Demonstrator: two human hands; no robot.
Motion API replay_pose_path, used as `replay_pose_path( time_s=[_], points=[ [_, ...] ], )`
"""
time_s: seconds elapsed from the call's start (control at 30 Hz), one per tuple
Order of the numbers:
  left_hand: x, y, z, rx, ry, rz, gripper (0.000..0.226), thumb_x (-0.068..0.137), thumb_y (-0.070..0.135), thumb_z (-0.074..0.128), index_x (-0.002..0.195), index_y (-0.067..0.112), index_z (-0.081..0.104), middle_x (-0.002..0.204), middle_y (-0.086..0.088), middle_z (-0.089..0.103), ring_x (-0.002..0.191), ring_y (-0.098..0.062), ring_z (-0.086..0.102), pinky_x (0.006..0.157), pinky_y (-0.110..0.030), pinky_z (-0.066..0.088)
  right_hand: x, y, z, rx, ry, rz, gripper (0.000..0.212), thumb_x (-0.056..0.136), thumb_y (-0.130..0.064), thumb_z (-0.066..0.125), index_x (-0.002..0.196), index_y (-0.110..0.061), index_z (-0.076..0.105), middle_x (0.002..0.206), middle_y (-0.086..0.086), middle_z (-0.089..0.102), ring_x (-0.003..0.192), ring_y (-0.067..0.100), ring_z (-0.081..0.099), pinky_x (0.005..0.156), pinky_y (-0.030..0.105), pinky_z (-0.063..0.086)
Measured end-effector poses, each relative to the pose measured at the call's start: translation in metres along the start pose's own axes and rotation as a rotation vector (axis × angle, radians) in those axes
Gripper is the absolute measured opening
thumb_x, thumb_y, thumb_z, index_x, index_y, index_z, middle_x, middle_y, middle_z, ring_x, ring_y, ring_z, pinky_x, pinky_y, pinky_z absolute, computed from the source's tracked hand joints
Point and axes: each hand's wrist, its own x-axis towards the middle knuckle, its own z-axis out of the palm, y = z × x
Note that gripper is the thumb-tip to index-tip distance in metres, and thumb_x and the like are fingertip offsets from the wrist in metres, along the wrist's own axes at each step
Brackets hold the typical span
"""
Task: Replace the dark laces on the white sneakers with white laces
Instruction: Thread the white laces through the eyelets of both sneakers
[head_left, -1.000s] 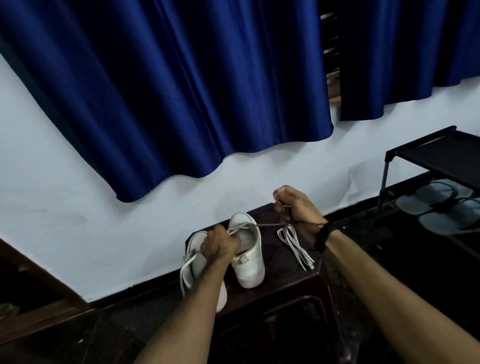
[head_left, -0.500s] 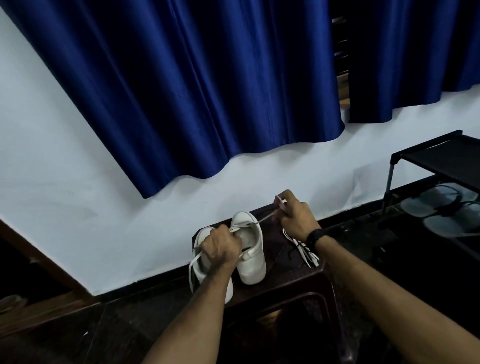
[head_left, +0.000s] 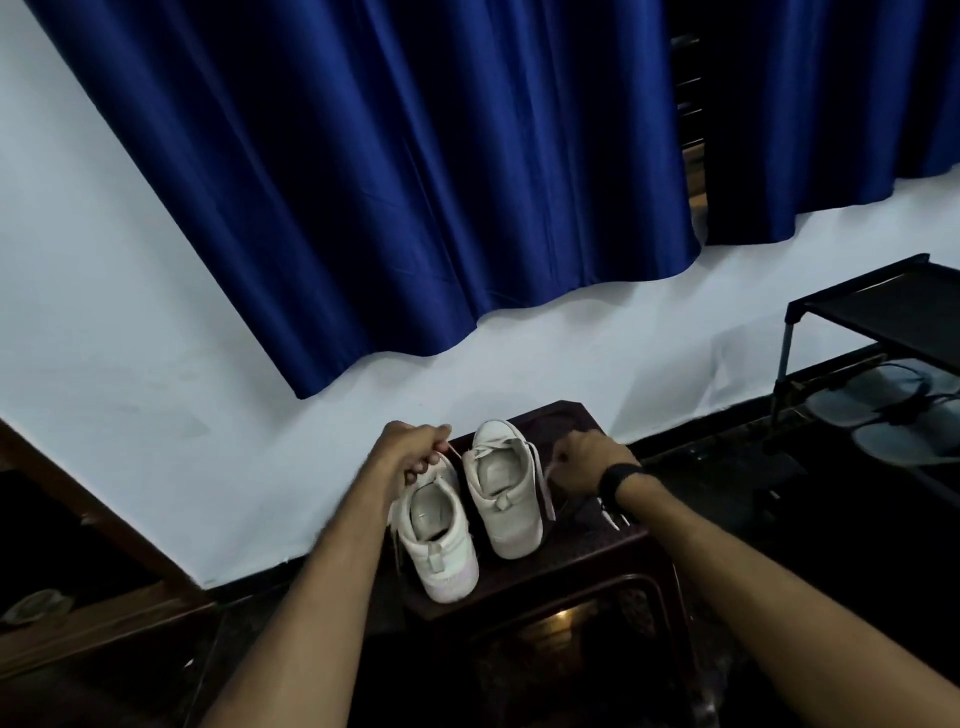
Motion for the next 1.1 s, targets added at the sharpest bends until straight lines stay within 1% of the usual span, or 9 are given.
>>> replay_pose_path(
  time_s=[0.3, 0.37, 0.47, 0.73, 0.8, 0.9, 0.97, 1.03, 1.1],
  points=[
    [-0.023, 0.031, -0.009, -0.279, -0.108, 0.021, 0.027, 0.099, 0.025, 0.054, 0.079, 0.007, 0.06, 0.058, -0.003, 0.051, 0.034, -0.006, 0.037, 0.036, -0.016, 0.027, 0.008, 0.001, 0.028, -0.149, 0.083, -0.075, 0.043, 0.077, -0.034, 0.061, 0.117, -0.021, 0.055, 0.123, 0.003, 0.051, 0.124, 0.028, 0.043, 0.102, 0.038, 0.036],
    [-0.025, 0.033, -0.002, -0.449, -0.187, -0.011, 0.025, 0.101, 0.019, 0.049, 0.082, 0.006, 0.057, 0.06, -0.006, 0.053, 0.036, -0.008, 0.044, 0.037, -0.015, 0.034, 0.009, -0.008, 0.027, 0.239, 0.058, -0.201, 0.043, 0.073, -0.029, 0.072, 0.114, -0.025, 0.06, 0.114, -0.002, 0.058, 0.113, 0.02, 0.053, 0.092, 0.025, 0.04],
    [-0.029, 0.039, 0.011, -0.631, -0.265, -0.04, 0.02, 0.102, 0.012, 0.043, 0.085, 0.008, 0.053, 0.067, -0.01, 0.057, 0.047, -0.012, 0.053, 0.044, -0.019, 0.044, -0.003, -0.039, 0.022, 0.976, -0.311, -0.279, 0.043, 0.074, -0.013, 0.075, 0.115, -0.012, 0.062, 0.089, -0.004, 0.063, 0.082, 0.013, 0.057, 0.072, 0.022, 0.046],
    [-0.015, 0.027, 0.006, -0.899, -0.03, -0.027, 0.013, 0.096, -0.004, 0.046, 0.086, -0.003, 0.054, 0.069, -0.018, 0.062, 0.053, -0.02, 0.066, 0.047, -0.022, 0.055, -0.008, -0.036, 0.019, 1.269, -0.418, -0.346, 0.023, 0.103, -0.016, 0.042, 0.093, -0.008, 0.061, 0.053, -0.006, 0.04, 0.049, 0.007, 0.041, 0.05, 0.017, 0.04],
    [-0.007, 0.017, 0.0, -0.807, 0.16, -0.054, 0.004, 0.089, 0.0, 0.056, 0.09, -0.004, 0.056, 0.068, -0.017, 0.065, 0.053, -0.023, 0.067, 0.048, -0.024, 0.056, -0.001, -0.017, 0.015, 1.144, -0.285, -0.278, 0.027, 0.103, -0.018, 0.043, 0.086, -0.013, 0.064, 0.054, -0.006, 0.038, 0.048, 0.005, 0.035, 0.047, 0.015, 0.035],
    [0.0, -0.002, -0.002, -0.115, 0.56, -0.068, 0.055, 0.071, 0.03, 0.074, 0.115, 0.001, 0.055, 0.118, -0.019, 0.06, 0.106, -0.035, 0.06, 0.085, -0.039, 0.052, 0.006, 0.005, 0.009, 0.796, -0.009, -0.267, 0.029, 0.101, -0.021, 0.049, 0.078, -0.022, 0.067, 0.065, -0.01, 0.06, 0.063, 0.005, 0.054, 0.064, 0.024, 0.045],
    [-0.006, 0.0, 0.01, 0.162, 0.715, 0.29, 0.064, 0.077, 0.03, 0.076, 0.127, 0.005, 0.046, 0.131, -0.014, 0.048, 0.12, -0.033, 0.046, 0.099, -0.041, 0.04, 0.006, 0.004, 0.006, 0.583, 0.096, -0.305, 0.025, 0.098, -0.027, 0.053, 0.08, -0.024, 0.069, 0.078, -0.005, 0.066, 0.077, 0.011, 0.06, 0.075, 0.026, 0.045],
    [-0.014, 0.016, 0.028, 0.044, 0.343, 0.572, 0.041, 0.09, 0.024, 0.067, 0.125, 0.008, 0.051, 0.12, -0.008, 0.057, 0.112, -0.027, 0.054, 0.092, -0.03, 0.043, 0.006, -0.01, 0.005, 0.437, 0.182, -0.363, 0.021, 0.096, -0.031, 0.057, 0.085, -0.019, 0.071, 0.075, -0.005, 0.063, 0.074, 0.012, 0.057, 0.065, 0.022, 0.04],
    [-0.025, 0.031, 0.044, -0.073, -0.185, 0.513, 0.031, 0.101, 0.029, 0.052, 0.114, 0.002, 0.061, 0.094, -0.007, 0.064, 0.085, -0.019, 0.062, 0.074, -0.021, 0.047, 0.007, -0.026, 0.005, 0.411, 0.334, -0.374, 0.022, 0.09, -0.035, 0.06, 0.082, -0.018, 0.07, 0.071, -0.001, 0.067, 0.07, 0.015, 0.061, 0.063, 0.027, 0.044]
  ],
)
